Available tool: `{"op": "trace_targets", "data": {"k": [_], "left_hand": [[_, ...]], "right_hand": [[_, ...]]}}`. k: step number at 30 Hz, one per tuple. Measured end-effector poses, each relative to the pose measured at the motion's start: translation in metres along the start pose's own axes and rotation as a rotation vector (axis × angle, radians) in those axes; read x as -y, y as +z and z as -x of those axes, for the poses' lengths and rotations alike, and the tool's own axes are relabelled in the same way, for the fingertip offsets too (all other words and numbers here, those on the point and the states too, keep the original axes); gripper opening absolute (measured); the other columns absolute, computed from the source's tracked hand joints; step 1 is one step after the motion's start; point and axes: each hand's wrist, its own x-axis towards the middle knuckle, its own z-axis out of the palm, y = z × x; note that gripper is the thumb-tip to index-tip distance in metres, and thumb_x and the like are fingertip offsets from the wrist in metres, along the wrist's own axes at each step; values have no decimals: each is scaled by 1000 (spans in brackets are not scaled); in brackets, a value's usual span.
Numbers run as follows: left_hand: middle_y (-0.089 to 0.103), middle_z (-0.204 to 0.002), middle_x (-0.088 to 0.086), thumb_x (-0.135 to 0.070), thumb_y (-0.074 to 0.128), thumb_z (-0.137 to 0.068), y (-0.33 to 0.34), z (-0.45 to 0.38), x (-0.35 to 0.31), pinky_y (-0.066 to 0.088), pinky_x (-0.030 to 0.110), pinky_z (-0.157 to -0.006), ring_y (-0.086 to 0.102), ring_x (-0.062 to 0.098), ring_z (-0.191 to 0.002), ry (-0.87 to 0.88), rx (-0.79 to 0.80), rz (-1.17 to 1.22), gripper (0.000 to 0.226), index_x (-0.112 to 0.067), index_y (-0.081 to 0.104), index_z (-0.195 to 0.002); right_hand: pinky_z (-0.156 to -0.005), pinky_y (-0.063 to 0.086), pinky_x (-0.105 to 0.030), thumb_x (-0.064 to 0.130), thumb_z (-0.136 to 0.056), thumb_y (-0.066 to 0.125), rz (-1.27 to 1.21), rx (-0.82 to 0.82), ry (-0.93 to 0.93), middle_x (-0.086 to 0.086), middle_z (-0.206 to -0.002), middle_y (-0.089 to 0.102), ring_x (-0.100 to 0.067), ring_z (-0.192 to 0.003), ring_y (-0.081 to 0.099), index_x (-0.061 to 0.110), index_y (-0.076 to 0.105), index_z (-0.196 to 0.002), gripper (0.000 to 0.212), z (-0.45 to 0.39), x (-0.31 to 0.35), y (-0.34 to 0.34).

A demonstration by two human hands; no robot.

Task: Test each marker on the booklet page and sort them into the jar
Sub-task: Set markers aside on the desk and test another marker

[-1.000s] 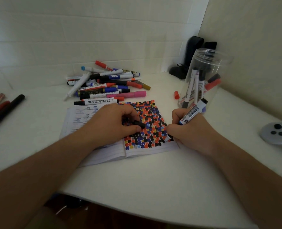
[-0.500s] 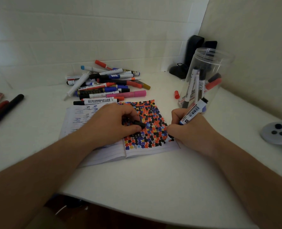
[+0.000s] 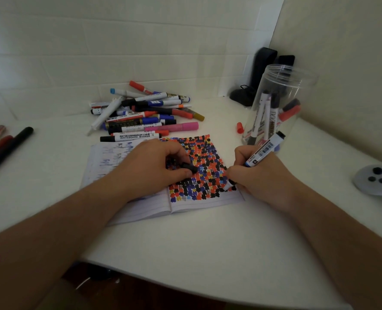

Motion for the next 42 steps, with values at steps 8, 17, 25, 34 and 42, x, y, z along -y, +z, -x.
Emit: {"op": "trace_targets", "data": {"k": [8,17,25,34,42], "left_hand": [[68,-91,-24,-48,81,-81,0,1,1,46,14,-73,61,-8,-88,7,0,1,22,-38,72,-99],[68,-93,-23,-48,81,-82,0,2,-1,45,15,-75,60,-8,-90,37,-11,14,22,-39,69,-99],[69,-101,-33,-30,76,-91,-3,5,2,40,6,-87,60,-15,-103,59,-38,136,33,-47,71,-119],[65,-99,-41,-32,74,-92,-5,7,-2,38,-3,-76,61,-16,-94,89,-39,152,26,-47,74,-113],[70,-96,-34,-33,76,-89,-5,8,-3,40,0,-78,63,-13,-95,58,-50,202,29,-49,72,-113]], "right_hand": [[-48,41,-20,2,-81,69,39,3,-22,-28,-65,52,-12,-50,46,4,42,-63,33,0,-2,2],[-51,42,-18,0,-86,73,-48,12,-68,-5,-58,50,-5,-48,45,8,47,-66,34,-3,-1,0],[-42,30,-20,20,-84,83,-545,90,-86,0,-58,54,-15,-45,36,7,64,-85,23,-4,1,-4],[-62,38,-29,33,-85,67,-561,109,10,-17,-87,70,-40,-81,52,18,79,-97,23,0,0,-2],[-66,32,-32,38,-90,49,-650,227,146,-20,-103,76,-25,-70,49,21,81,-106,40,-3,5,-1]]}}
